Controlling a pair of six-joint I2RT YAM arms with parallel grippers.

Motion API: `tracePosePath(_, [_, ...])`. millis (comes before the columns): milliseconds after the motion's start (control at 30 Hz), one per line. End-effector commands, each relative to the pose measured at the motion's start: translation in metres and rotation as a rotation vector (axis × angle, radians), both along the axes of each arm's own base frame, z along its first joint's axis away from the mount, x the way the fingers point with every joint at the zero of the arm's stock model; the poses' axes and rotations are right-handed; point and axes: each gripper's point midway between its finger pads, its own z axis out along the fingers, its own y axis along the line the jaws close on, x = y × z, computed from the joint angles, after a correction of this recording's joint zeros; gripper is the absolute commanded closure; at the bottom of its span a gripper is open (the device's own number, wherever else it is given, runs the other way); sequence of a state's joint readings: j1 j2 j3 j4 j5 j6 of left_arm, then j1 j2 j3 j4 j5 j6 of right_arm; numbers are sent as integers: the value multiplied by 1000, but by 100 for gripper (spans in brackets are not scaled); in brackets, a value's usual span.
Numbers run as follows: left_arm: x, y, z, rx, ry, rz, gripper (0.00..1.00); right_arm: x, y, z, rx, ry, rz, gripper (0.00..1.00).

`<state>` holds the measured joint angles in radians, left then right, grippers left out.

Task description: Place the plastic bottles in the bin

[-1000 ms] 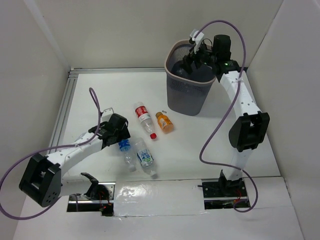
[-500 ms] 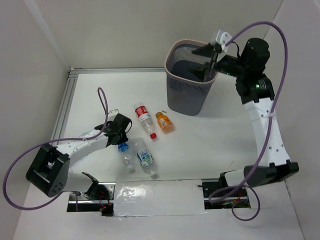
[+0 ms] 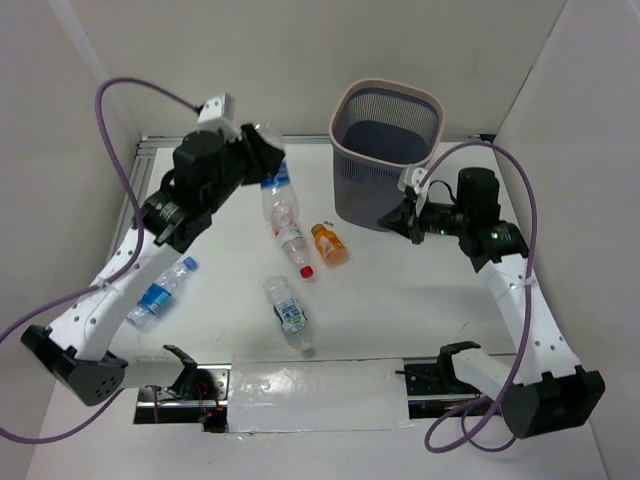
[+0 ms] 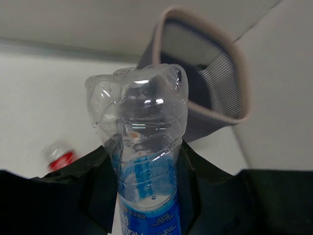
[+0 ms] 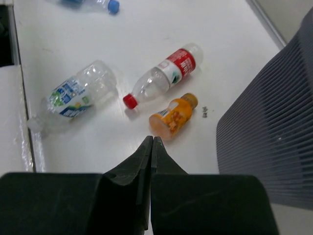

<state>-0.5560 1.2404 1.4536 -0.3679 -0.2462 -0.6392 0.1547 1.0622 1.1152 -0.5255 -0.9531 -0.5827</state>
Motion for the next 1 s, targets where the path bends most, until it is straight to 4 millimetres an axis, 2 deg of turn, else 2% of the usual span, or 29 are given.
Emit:
tracePosePath(0, [24, -57, 74, -63, -245, -211, 93, -27, -5, -14, -45, -50, 31, 100])
tracePosePath(33, [33, -80, 93, -93, -293, -275, 93, -33, -8, -19, -70, -90, 48, 100])
tracePosePath(67, [40, -89, 107, -113, -333, -295, 93, -38, -12, -40, -101, -53, 42, 98])
tracePosePath(100, [37, -100, 148, -173, -434, -330, 93, -41, -12, -48, -126, -68, 56, 95])
tracePosePath(133, [41, -111, 156, -190, -467, -354, 93, -43, -14, -55, -142, -63, 55, 93])
tracePosePath(167, [62, -125, 145, -199, -459, -355, 93, -47, -15, -68, -151, -34, 61, 92])
tracePosePath(200, [60, -133, 170, -264, -536, -357, 93, -47, -17, -76, -167, -19, 56, 92])
tracePosePath(233, [66, -138, 174, -297, -559, -358, 93, -50, -17, -78, -168, -17, 56, 92])
tracePosePath(267, [70, -145, 174, -332, -571, -351, 93, -54, -18, -88, -172, 14, 59, 92])
tracePosePath(300, [85, -154, 161, -358, -561, -342, 90, -57, -17, -89, -164, 13, 68, 92])
tracePosePath(333, [90, -152, 173, -436, -596, -312, 88, -59, -17, -89, -163, 10, 68, 92])
tracePosePath(367, [96, -152, 176, -465, -619, -292, 88, -62, -16, -92, -156, 20, 79, 92])
tracePosePath(400, [109, -165, 161, -470, -608, -276, 87, -67, -17, -96, -154, 37, 76, 92])
tracePosePath(433, [111, -165, 170, -484, -642, -206, 84, -68, -16, -95, -148, 37, 83, 92])
tracePosePath(467, [116, -167, 171, -482, -659, -167, 82, -72, -16, -99, -149, 46, 84, 92])
tracePosePath(500, [123, -170, 168, -478, -653, -130, 81, -73, -17, -96, -147, 33, 83, 92])
tracePosePath(533, [140, -171, 162, -467, -661, -70, 78, -74, -17, -100, -148, 43, 84, 92])
tracePosePath(567, [143, -177, 161, -480, -663, -56, 78, -73, -20, -99, -153, 35, 67, 92])
tracePosePath(667, [167, -185, 142, -525, -598, 4, 74, -75, -22, -100, -152, 32, 58, 91])
tracePosePath(767, [182, -178, 129, -513, -583, 89, 70, -79, -22, -104, -141, 46, 63, 86])
tracePosePath(800, [192, -182, 111, -469, -567, 109, 59, -81, -22, -107, -141, 49, 63, 80])
tracePosePath(833, [196, -182, 106, -433, -565, 124, 47, -80, -24, -107, -137, 59, 50, 66])
tracePosePath(867, [196, -186, 97, -370, -551, 128, 33, -80, -24, -106, -131, 51, 45, 39])
tracePosePath(900, [201, -189, 82, -337, -529, 127, 21, -76, -23, -103, -128, 27, 43, 30])
tracePosePath(933, [202, -194, 68, -309, -502, 108, 0, -77, -22, -104, -110, 48, 40, 20])
tracePosePath(967, [203, -192, 66, -299, -499, 95, 0, -76, -18, -106, -105, 66, 50, 14])
